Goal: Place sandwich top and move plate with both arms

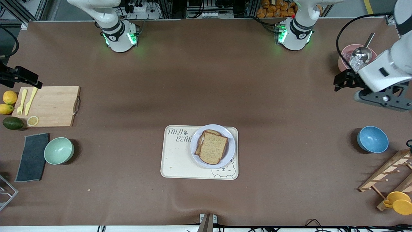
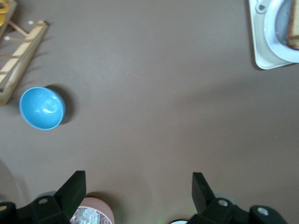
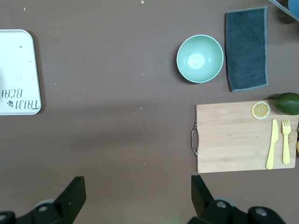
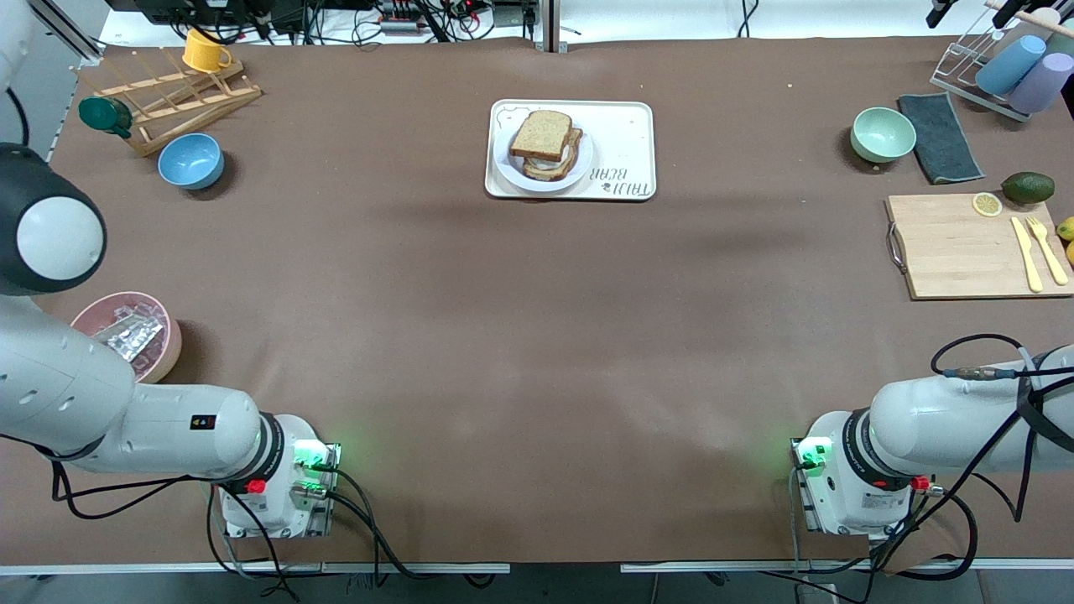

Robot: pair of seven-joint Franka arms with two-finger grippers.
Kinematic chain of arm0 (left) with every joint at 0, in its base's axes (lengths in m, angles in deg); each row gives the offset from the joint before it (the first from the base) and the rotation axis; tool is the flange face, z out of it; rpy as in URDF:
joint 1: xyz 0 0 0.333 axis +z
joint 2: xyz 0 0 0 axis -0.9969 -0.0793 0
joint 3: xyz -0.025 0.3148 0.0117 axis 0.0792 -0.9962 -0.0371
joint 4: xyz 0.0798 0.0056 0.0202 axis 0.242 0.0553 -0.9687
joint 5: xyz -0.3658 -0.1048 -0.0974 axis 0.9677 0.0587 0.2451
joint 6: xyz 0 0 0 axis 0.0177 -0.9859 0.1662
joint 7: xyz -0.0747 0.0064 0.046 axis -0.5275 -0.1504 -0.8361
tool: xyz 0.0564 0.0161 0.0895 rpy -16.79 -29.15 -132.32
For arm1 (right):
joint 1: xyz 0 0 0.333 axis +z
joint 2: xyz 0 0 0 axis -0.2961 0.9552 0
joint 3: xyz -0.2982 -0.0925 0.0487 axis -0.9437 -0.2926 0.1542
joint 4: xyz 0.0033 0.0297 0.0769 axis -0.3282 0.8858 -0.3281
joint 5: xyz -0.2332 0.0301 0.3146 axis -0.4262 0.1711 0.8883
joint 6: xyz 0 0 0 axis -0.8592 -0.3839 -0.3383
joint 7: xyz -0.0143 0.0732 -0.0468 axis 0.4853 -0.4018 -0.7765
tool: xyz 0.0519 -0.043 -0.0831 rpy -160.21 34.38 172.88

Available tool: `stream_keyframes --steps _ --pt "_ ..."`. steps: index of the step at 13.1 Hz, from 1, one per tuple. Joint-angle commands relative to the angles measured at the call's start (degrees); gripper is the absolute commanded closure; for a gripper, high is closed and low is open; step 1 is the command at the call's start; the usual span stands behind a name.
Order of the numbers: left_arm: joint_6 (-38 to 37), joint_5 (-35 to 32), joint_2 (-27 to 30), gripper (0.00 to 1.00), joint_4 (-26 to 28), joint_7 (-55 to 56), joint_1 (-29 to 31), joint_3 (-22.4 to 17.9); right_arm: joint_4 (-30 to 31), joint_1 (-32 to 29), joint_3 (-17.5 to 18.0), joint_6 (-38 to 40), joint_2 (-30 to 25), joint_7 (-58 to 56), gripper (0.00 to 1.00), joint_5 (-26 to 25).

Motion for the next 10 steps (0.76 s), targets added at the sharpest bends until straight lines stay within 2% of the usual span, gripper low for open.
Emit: stream_keyframes --steps 1,4,7,10 --pt "0.1 -0.3 3.5 0.0 2.8 0.7 0.4 -1.0 -1.0 0.1 -0.1 0.5 0.3 -0.4 0.0 -0.4" --pt "4.0 -0.3 6.8 0.0 7.3 8.6 0.9 -1.0 -1.0 0.2 -0.1 0.5 0.3 -0.4 0.0 -0.4" --pt "7.8 -0.1 11.4 0.0 13.7 9.4 1.0 -1.0 -1.0 0.2 -0.1 0.5 0.3 -0.4 0.0 -0.4" --pt "7.5 0.1 11.3 0.0 13.5 10.2 1.2 -0.9 -1.0 0.2 0.0 0.5 0.3 -0.4 0.0 -0.4"
